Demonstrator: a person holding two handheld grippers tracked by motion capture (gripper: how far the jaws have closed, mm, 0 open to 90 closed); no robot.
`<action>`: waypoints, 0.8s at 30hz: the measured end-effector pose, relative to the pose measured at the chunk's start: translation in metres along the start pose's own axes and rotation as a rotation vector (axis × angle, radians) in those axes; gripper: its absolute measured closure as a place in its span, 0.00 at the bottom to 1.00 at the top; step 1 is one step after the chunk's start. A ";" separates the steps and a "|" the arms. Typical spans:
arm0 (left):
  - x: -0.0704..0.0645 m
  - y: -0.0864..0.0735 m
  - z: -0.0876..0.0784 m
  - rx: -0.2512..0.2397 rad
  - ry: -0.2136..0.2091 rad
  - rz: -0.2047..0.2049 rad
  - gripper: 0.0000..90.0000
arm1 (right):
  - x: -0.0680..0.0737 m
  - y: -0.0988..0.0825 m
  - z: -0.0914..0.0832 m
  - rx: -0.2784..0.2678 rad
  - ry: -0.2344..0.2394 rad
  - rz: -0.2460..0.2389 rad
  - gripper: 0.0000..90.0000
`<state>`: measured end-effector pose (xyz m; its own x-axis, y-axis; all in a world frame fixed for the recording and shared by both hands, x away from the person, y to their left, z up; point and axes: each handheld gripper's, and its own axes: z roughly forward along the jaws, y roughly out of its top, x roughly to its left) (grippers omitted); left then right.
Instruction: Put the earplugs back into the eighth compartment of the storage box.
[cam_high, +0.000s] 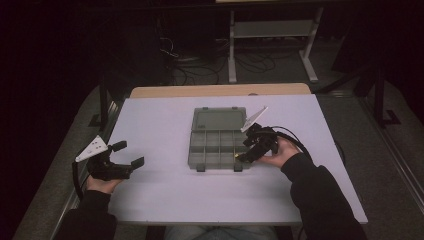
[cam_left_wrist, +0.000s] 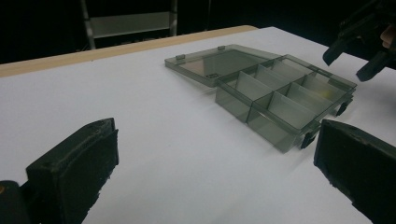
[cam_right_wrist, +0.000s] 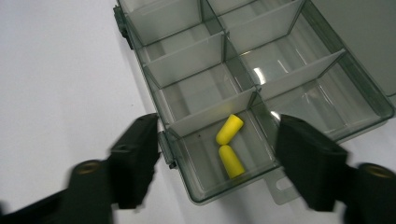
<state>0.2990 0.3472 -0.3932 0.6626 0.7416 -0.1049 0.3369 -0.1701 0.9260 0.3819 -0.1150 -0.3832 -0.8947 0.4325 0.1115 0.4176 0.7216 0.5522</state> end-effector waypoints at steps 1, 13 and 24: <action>0.000 0.000 0.000 0.001 0.000 0.001 0.00 | 0.001 0.000 -0.001 -0.001 -0.013 0.000 0.17; 0.000 0.000 0.000 -0.004 0.001 -0.003 0.00 | 0.004 -0.012 -0.017 -0.084 -0.075 0.028 0.00; 0.000 0.000 0.000 -0.002 -0.002 0.001 0.00 | 0.002 -0.027 -0.027 -0.132 -0.085 0.074 0.00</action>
<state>0.2992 0.3468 -0.3931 0.6643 0.7400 -0.1050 0.3354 -0.1696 0.9267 0.3648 -0.1483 -0.3761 -0.8432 0.5302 0.0888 0.4527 0.6112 0.6492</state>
